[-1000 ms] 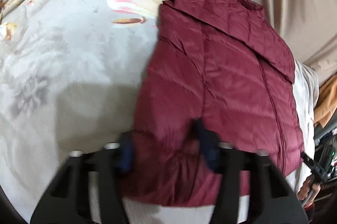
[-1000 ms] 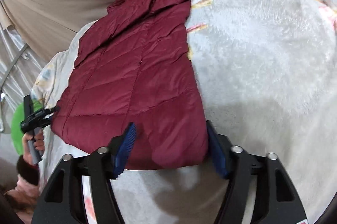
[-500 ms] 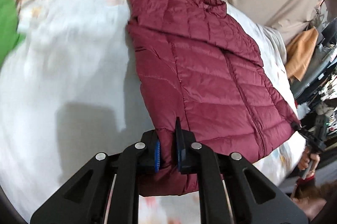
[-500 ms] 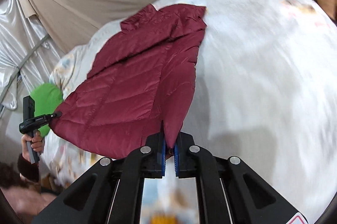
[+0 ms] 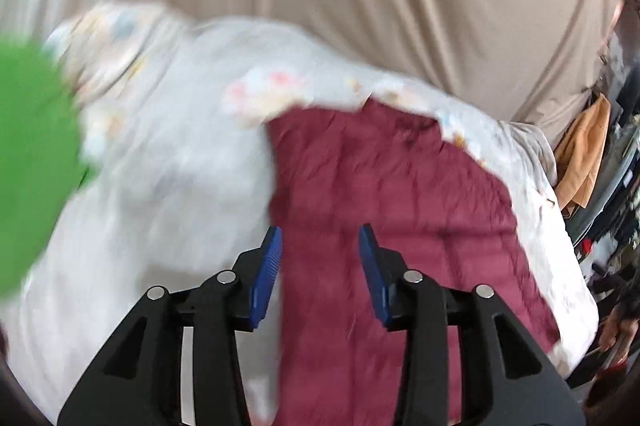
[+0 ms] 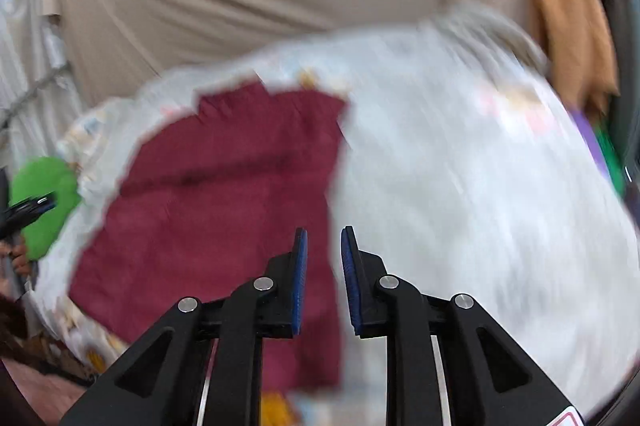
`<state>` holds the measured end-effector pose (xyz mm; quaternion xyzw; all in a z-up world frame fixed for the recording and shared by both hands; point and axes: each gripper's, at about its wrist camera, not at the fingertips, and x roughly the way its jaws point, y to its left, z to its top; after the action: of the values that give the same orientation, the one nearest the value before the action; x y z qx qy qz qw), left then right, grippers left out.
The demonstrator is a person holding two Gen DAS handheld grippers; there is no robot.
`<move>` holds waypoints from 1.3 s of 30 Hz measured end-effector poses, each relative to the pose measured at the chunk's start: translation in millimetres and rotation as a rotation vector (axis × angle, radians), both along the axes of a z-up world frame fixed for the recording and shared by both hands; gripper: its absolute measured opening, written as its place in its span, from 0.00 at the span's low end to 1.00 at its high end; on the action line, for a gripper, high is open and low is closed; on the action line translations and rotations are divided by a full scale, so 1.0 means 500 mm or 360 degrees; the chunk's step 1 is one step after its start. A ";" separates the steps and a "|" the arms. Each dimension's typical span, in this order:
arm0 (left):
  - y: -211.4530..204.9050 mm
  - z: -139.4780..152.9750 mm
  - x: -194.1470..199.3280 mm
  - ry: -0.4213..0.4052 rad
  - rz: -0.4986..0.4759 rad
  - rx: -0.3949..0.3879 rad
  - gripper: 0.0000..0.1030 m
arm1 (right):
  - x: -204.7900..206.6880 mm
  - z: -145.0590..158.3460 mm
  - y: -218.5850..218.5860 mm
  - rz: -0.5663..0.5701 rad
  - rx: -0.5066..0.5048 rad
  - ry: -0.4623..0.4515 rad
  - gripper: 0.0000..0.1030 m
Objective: Fold large clothes
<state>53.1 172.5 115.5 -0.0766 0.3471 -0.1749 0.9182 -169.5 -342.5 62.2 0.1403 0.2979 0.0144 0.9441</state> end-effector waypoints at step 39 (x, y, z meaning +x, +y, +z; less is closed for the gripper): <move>-0.224 -0.253 0.556 0.0212 0.0169 0.0216 0.38 | 0.933 -0.169 0.427 0.0705 -0.0090 0.0506 0.00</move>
<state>331.3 60.4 -11.2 -0.0439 0.4138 -0.0967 0.9042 296.9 -128.9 -22.4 0.0457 0.4662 0.1899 0.8629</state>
